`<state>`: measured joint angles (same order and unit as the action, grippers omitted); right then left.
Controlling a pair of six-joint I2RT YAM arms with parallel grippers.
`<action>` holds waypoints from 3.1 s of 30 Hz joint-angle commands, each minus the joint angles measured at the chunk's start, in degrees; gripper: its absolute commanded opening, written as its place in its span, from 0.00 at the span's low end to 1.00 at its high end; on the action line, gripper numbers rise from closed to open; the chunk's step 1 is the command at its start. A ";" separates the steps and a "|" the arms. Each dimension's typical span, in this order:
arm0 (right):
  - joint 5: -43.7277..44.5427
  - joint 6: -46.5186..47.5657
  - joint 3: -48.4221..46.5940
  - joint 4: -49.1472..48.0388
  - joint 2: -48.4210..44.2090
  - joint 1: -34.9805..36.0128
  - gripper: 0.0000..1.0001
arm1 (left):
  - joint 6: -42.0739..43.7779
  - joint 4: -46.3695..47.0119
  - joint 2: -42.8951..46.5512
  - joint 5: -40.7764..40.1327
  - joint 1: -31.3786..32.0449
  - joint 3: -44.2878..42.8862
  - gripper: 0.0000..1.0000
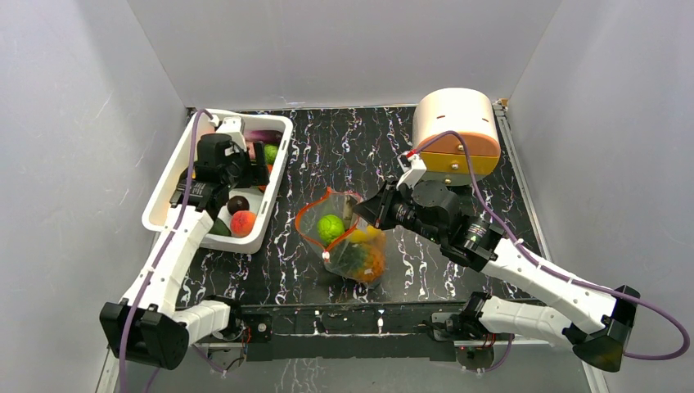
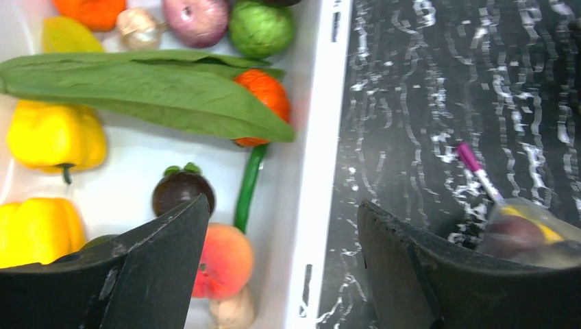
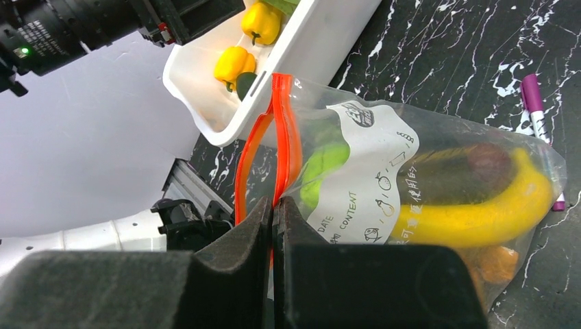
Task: Place the food in the zip-top bag and seal the zipper
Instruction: Pick up the fake fruit from the bin.
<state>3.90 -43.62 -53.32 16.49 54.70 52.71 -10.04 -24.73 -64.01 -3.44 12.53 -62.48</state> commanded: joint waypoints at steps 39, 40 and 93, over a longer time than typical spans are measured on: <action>3.78 2.11 -3.42 -0.77 -4.48 -0.20 0.00 | 1.45 9.15 -18.57 5.33 -17.99 12.31 0.76; 3.89 2.02 -3.23 -0.76 -4.69 -0.16 0.00 | 1.44 8.91 -19.01 4.91 -17.98 12.13 0.76; -2.87 -1.85 -2.45 -2.87 -1.33 -0.17 0.00 | 4.55 4.24 -1.99 16.95 -18.09 8.23 0.36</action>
<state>2.37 -44.31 -53.34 19.77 53.65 52.71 -6.02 -19.09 -70.72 7.35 -5.19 -51.88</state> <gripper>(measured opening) 0.010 0.597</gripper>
